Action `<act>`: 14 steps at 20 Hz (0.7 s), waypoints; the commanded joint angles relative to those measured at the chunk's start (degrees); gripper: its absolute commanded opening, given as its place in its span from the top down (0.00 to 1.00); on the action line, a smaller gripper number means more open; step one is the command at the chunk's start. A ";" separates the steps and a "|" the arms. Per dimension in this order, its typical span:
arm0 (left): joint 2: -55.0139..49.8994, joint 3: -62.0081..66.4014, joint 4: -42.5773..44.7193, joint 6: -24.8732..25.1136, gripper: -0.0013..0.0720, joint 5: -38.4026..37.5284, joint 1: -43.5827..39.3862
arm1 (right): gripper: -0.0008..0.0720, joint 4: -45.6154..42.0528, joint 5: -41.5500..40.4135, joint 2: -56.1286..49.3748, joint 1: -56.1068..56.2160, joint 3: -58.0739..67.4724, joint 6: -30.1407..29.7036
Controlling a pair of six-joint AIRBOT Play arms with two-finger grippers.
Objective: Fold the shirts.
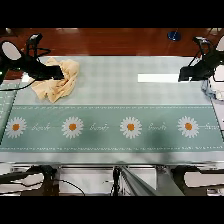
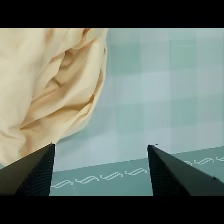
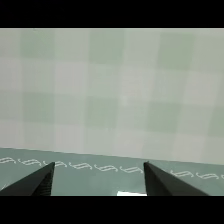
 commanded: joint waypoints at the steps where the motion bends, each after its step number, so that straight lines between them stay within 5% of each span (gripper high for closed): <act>1: 0.00 0.07 -0.46 0.02 0.00 1.64 -0.04 | 0.14 -0.04 0.00 -0.04 -0.02 -0.02 0.02; 7: -0.02 0.07 -1.16 0.04 0.00 4.35 0.11 | 0.14 -0.04 -0.33 -0.04 -0.02 -0.02 0.02; 11: -1.33 0.07 5.66 0.09 0.00 16.68 0.31 | 0.15 -0.04 -0.37 -0.04 -0.02 -0.02 0.02; 14: -5.11 0.07 6.32 5.92 0.00 20.02 1.07 | 0.15 -0.04 -0.42 -0.04 -0.02 -0.02 0.02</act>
